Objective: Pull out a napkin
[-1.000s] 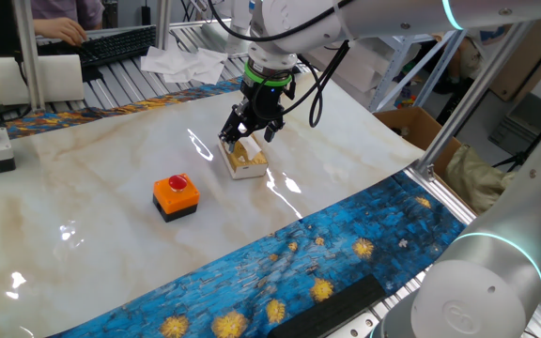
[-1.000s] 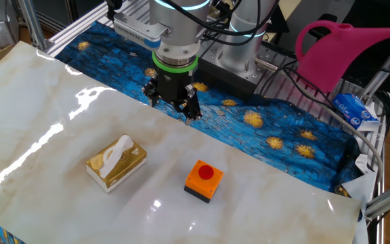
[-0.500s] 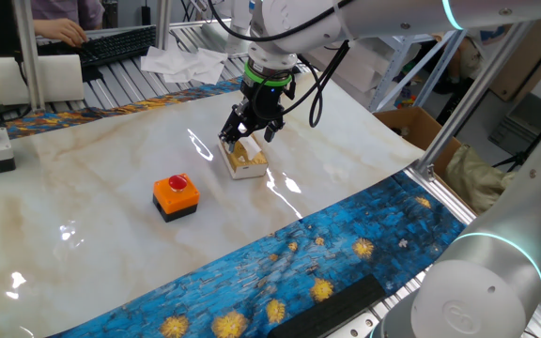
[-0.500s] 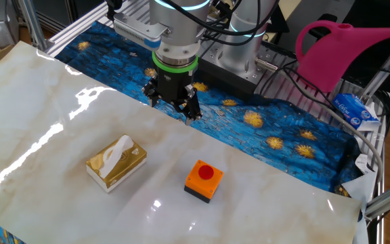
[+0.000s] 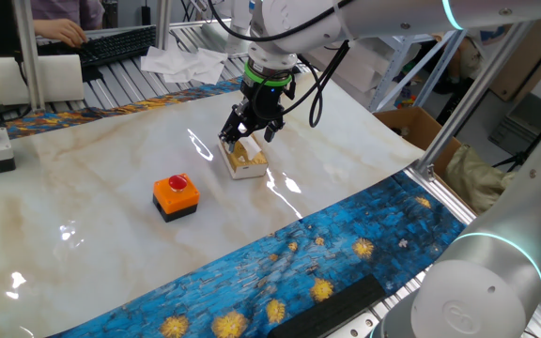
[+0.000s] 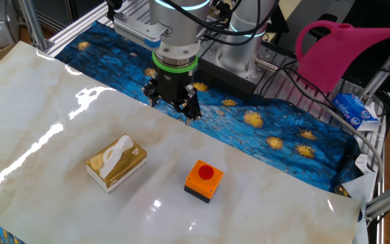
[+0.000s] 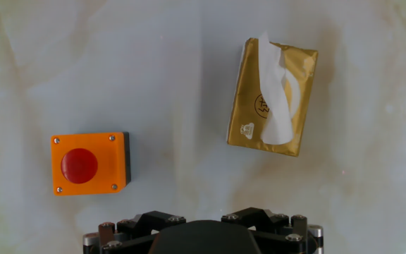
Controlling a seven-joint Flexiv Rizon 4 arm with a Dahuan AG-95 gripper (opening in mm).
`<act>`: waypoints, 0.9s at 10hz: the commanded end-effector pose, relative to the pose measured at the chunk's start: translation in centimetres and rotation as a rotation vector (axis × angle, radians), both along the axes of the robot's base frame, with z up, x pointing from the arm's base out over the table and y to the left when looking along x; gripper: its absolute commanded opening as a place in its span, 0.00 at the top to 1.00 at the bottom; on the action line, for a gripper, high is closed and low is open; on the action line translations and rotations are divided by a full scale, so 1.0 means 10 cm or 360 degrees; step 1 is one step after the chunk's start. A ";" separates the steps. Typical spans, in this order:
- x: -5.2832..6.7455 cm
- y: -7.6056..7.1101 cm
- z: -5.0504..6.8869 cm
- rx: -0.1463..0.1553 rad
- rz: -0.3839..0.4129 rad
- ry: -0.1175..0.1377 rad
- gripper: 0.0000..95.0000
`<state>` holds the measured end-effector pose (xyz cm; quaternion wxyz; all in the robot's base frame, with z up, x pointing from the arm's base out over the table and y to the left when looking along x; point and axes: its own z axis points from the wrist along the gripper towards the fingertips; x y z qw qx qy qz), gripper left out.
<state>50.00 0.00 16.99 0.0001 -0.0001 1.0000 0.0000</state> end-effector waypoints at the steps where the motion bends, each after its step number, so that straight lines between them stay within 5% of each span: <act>1: 0.00 0.00 0.00 -0.0103 -0.0416 -0.0053 1.00; 6: 0.00 0.00 0.00 0.0133 -0.0419 -0.0022 1.00; 9: 0.00 0.00 0.00 0.0185 -0.0422 -0.0015 1.00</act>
